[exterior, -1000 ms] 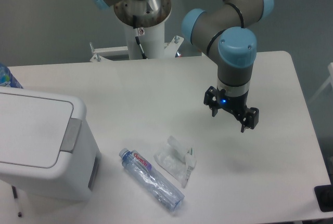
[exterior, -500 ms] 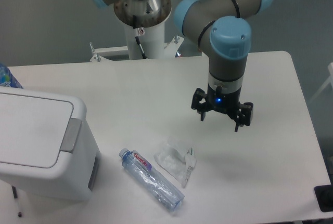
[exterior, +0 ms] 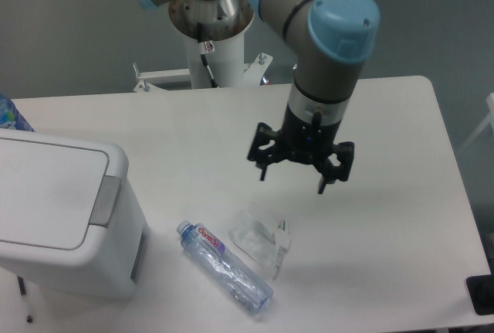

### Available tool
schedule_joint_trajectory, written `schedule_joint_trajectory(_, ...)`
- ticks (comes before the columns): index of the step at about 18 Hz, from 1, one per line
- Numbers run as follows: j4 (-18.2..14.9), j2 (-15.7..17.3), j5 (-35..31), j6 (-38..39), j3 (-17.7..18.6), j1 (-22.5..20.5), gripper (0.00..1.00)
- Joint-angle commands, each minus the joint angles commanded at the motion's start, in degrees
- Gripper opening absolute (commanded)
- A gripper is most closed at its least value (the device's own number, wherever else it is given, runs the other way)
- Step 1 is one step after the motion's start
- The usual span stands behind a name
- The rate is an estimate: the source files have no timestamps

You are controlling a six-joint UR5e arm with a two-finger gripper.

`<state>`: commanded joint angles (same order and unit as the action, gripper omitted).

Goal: Open the trash can
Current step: 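Lower the gripper fingers onto the front edge of the bin lid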

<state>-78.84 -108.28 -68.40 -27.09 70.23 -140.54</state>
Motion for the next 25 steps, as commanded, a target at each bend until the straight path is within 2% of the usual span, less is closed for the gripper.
schedule_joint_trajectory(3, 3.06, -0.09, 4.84, 5.02, -0.89, 1.05, 1.00)
schedule_joint_trajectory(6, 5.53, -0.09, 5.38, 8.45, -0.71, 3.34, 1.00)
schedule_joint_trajectory(10, 7.38, -0.35, 5.47, 8.90, -0.10, 6.59, 1.00)
schedule_joint_trajectory(12, 7.56, 0.00, 5.47, 8.29, 2.00, 8.17, 1.00)
schedule_joint_trajectory(16, 11.51, 0.09, 5.47, 9.07, 6.23, 9.23, 1.00)
schedule_joint_trajectory(25, 11.69, 0.00, 5.38, 9.78, 6.41, 11.25, 1.00)
